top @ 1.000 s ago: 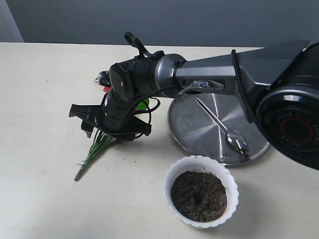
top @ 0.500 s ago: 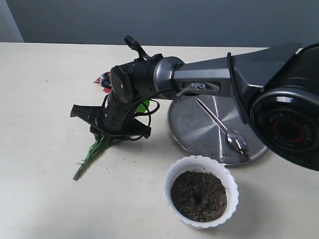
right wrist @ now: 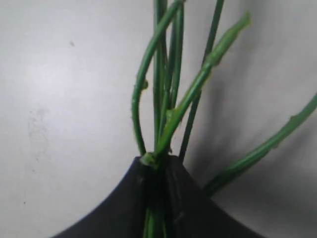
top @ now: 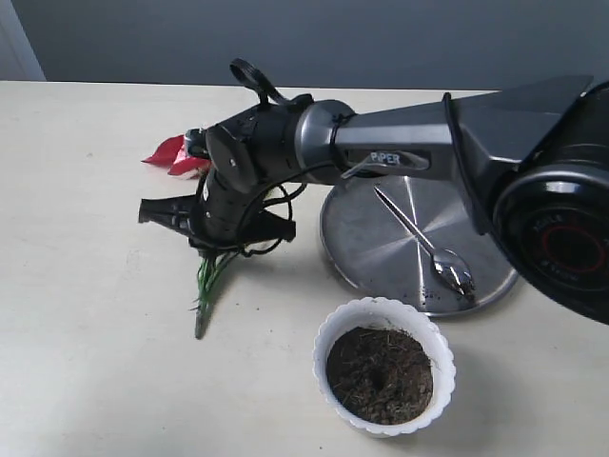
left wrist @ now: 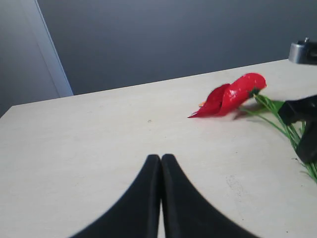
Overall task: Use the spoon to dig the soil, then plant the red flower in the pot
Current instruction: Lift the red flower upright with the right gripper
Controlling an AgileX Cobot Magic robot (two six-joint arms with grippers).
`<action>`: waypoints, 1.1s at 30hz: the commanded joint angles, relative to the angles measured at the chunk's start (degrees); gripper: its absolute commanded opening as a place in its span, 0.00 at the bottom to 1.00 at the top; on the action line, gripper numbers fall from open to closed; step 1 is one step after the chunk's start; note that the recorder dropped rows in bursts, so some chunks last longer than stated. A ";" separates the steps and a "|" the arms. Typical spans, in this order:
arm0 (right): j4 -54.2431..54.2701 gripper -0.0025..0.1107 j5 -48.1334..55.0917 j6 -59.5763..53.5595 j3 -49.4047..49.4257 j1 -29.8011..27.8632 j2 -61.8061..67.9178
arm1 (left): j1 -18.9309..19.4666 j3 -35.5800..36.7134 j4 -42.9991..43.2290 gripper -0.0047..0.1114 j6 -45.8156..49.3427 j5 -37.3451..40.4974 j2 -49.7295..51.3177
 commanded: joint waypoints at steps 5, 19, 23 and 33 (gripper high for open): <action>-29.72 0.02 -12.35 13.57 3.37 -0.12 -12.82 | 0.17 0.11 -0.06 0.04 -0.14 -0.49 -0.42; -103.25 0.02 -4.51 80.72 43.87 5.72 -48.64 | 0.17 0.11 -0.06 0.04 -0.14 -0.49 -0.42; -103.25 0.02 -2.71 80.72 52.87 6.18 -58.55 | 0.17 0.11 -0.06 0.04 -0.14 -0.25 -0.42; -103.25 0.02 -1.73 80.72 69.05 6.18 -68.67 | 0.17 0.11 -0.06 0.04 -0.14 -0.25 -0.42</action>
